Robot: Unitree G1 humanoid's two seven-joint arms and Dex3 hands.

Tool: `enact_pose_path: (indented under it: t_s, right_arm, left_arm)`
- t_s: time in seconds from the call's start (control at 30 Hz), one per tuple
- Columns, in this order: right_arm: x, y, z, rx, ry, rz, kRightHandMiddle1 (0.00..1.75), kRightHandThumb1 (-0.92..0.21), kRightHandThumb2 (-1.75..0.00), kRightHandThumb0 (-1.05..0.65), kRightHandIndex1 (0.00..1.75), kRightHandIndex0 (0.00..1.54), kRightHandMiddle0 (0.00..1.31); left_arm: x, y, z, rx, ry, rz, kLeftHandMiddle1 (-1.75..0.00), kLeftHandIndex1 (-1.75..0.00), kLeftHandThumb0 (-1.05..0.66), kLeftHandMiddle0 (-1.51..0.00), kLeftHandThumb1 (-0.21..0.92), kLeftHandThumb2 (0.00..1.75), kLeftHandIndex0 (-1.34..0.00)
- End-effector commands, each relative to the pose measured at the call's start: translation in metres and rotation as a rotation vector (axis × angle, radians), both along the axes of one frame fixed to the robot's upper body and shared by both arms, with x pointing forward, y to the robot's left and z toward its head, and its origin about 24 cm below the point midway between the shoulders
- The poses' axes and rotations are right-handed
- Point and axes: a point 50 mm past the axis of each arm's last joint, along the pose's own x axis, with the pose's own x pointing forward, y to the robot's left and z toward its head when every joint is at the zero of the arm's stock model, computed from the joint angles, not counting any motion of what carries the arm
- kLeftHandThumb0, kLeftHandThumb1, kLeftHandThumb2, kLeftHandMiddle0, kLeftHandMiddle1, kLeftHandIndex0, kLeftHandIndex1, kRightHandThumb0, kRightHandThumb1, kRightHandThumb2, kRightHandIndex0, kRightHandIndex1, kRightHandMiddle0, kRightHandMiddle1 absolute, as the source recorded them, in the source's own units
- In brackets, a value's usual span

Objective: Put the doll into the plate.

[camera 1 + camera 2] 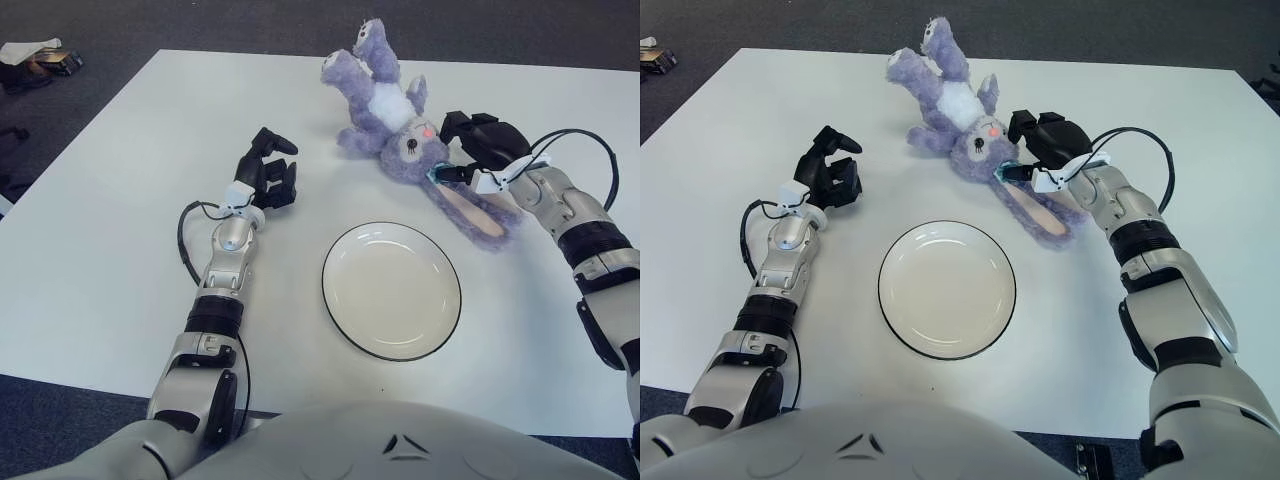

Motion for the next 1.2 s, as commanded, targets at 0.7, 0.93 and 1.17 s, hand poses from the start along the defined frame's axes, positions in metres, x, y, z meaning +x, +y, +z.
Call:
enact_pose_path:
  t_s: [0.7, 0.93, 1.17]
  right_arm:
    - [0.013, 0.008, 0.056, 0.058, -0.203, -0.066, 1.43, -0.81, -0.66, -0.58, 1.22, 0.26, 0.03]
    - [0.016, 0.004, 0.087, 0.063, -0.256, -0.068, 1.45, -0.91, -0.57, -0.71, 1.22, 0.29, 0.0]
    - [0.021, 0.0, 0.102, 0.065, -0.277, -0.11, 1.5, -0.92, -0.62, -0.77, 1.23, 0.32, 0.0]
  left_arm:
    - [-0.005, -0.002, -0.019, -0.004, 0.066, 0.016, -1.75, -1.75, -0.4, -1.04, 0.58, 0.99, -0.41]
    - [-0.005, -0.004, -0.019, -0.015, 0.069, 0.02, -1.75, -1.75, -0.4, -1.04, 0.57, 0.99, -0.41]
    - [-0.005, -0.004, -0.019, -0.014, 0.065, 0.017, -1.75, -1.75, -0.4, -1.05, 0.57, 1.0, -0.42]
